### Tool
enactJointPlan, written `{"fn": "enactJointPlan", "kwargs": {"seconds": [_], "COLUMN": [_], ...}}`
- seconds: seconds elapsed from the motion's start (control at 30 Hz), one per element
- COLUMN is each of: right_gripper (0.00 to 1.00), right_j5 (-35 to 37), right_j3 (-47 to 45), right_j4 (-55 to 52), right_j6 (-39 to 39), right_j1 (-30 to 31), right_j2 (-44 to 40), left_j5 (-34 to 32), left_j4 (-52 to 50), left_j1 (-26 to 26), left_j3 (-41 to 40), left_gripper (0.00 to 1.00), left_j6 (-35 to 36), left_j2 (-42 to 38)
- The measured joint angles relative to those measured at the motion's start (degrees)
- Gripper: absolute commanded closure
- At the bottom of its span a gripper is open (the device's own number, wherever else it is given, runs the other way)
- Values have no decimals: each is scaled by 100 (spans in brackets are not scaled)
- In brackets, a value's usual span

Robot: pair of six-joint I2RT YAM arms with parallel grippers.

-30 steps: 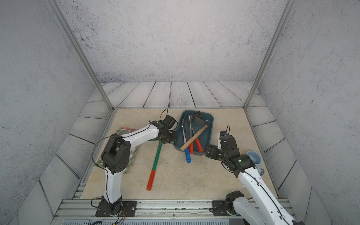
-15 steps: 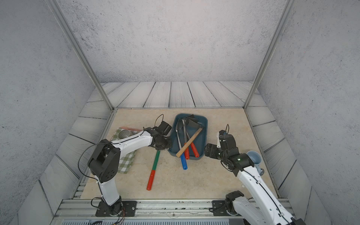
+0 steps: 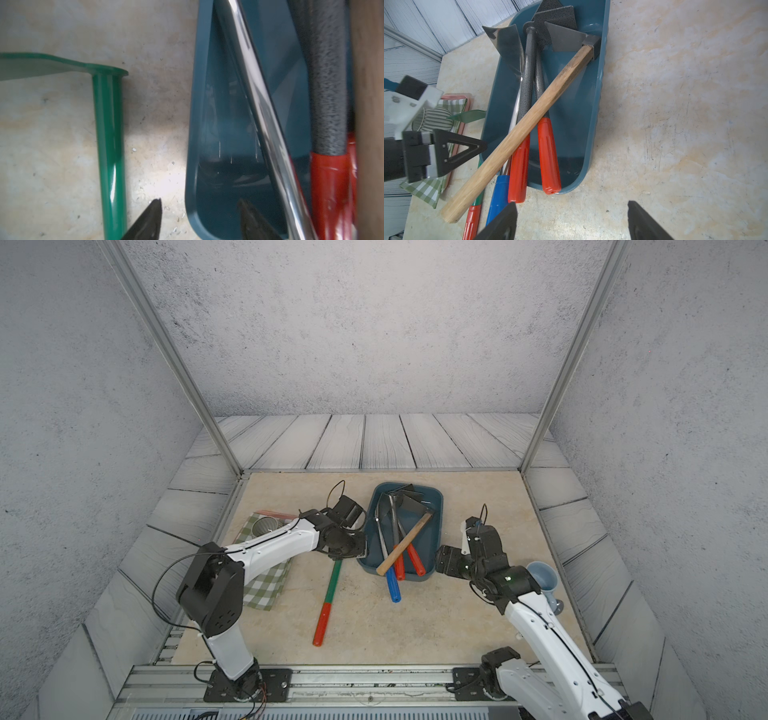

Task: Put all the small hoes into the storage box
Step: Move the storage box to the center of the board, then pick up the hoe from the center of the board.

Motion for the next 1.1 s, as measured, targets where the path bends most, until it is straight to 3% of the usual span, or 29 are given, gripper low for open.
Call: {"fn": "enactJointPlan", "kwargs": {"seconds": [0.2,0.5,0.73,1.1], "right_gripper": [16,16,16,16], "right_j5": [-37,-175,-203,-205], "right_j3": [0,0,0,0], "right_j4": [-2,79,83,79], "right_j6": [-2,0,-4,-24], "right_j1": [0,0,0,0], "right_j2": [0,114,188,188], "left_j5": [-35,-70,107,192], "left_j4": [-710,-1276,-1172,-763], "left_j1": [173,555,717,756], "left_j3": [94,-177,-839,-868], "left_gripper": [44,43,43,45], "left_j6": [501,1043,1115,1257], "left_j2": [-463,-933,-774,-83]}}
